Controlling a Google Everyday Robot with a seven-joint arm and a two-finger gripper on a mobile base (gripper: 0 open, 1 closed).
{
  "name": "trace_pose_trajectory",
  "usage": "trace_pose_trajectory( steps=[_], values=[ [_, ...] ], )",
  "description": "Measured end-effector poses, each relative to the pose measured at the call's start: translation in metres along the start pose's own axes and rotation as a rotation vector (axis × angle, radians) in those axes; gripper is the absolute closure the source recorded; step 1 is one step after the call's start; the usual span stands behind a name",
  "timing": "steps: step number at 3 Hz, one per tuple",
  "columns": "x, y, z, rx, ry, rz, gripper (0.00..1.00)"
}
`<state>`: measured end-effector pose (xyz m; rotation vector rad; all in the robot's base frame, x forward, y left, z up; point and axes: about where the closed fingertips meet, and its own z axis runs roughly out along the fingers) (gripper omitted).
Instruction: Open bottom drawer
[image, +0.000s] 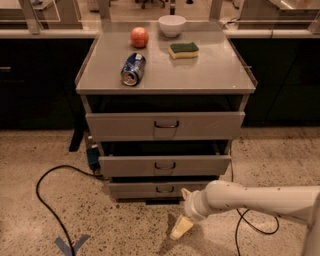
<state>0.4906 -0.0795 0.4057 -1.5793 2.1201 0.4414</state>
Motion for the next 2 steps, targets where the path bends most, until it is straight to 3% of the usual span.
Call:
trace_pose_trajectory(
  steps=[1, 2],
  values=[
    [-0.008, 0.001, 0.038, 0.024, -0.047, -0.023, 0.0],
    [-0.001, -0.022, 0.057, 0.051, -0.121, 0.031, 0.0]
  ],
)
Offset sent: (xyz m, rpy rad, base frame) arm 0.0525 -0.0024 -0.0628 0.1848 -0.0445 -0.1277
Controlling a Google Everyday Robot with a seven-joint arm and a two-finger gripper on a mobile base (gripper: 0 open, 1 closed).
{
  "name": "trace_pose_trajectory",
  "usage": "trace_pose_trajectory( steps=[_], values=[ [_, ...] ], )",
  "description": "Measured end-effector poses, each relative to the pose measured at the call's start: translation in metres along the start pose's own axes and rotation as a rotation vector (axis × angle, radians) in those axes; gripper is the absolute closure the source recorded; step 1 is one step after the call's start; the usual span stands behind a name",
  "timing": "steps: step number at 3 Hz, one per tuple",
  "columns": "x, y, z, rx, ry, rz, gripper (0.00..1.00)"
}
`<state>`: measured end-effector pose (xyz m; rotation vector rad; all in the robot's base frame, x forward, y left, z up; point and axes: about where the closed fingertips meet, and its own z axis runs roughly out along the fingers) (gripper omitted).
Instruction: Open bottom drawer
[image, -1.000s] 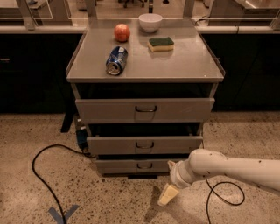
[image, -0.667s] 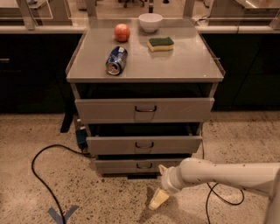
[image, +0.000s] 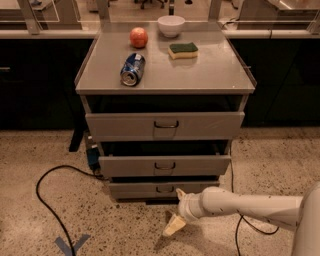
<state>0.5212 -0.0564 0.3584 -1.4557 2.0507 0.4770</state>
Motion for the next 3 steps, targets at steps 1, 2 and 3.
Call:
trace_pose_trajectory(
  steps=[1, 2, 3],
  values=[
    [0.0, 0.001, 0.0, -0.002, 0.001, -0.001, 0.0],
    [0.007, -0.005, 0.026, 0.006, 0.0, 0.02, 0.0],
    [0.007, -0.015, 0.066, 0.012, -0.023, 0.029, 0.0]
  ],
)
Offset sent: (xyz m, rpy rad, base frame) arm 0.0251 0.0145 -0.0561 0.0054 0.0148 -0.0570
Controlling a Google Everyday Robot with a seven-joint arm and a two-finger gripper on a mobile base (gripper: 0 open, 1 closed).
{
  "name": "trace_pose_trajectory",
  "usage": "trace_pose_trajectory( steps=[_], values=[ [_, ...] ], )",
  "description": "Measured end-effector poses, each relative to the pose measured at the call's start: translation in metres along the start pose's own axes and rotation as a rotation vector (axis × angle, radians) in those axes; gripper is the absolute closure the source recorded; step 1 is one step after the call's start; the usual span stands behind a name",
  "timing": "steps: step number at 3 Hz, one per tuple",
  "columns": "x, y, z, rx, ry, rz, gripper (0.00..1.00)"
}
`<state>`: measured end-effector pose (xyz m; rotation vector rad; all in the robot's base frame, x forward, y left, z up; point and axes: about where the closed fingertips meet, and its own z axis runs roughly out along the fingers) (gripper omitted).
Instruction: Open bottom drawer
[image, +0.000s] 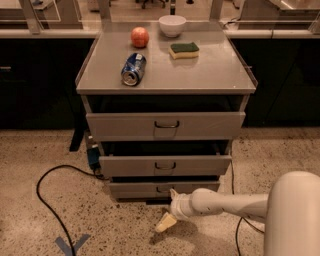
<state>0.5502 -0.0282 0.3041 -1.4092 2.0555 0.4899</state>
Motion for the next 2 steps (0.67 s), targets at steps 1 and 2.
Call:
trace_pose_trajectory(
  steps=[1, 2],
  values=[
    [0.001, -0.019, 0.027, 0.004, -0.053, 0.03, 0.0],
    [0.008, -0.054, 0.033, 0.033, -0.12, 0.089, 0.0]
  ],
)
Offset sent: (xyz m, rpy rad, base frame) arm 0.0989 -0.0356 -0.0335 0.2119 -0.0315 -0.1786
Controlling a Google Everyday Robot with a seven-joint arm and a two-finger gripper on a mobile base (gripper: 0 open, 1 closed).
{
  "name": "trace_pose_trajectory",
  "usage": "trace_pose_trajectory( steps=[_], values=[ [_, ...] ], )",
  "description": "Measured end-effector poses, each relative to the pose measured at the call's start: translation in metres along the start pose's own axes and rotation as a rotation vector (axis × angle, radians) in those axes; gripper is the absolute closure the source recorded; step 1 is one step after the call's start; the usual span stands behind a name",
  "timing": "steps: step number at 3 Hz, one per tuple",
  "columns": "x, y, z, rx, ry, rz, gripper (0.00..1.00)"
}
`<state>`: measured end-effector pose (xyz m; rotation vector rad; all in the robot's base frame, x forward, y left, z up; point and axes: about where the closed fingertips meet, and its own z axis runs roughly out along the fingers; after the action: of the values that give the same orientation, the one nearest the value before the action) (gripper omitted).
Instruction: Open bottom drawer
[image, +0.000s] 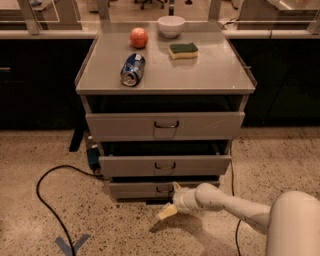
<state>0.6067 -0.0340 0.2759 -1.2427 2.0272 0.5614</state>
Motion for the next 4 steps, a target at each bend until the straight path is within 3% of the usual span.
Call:
trace_pose_trajectory(
  steps=[1, 2, 4],
  values=[
    [0.006, -0.042, -0.017, 0.048, -0.04, 0.039, 0.0],
    [0.006, -0.042, -0.016, 0.048, -0.04, 0.039, 0.0],
    [0.012, -0.082, 0.011, 0.062, -0.011, 0.059, 0.0]
  ],
)
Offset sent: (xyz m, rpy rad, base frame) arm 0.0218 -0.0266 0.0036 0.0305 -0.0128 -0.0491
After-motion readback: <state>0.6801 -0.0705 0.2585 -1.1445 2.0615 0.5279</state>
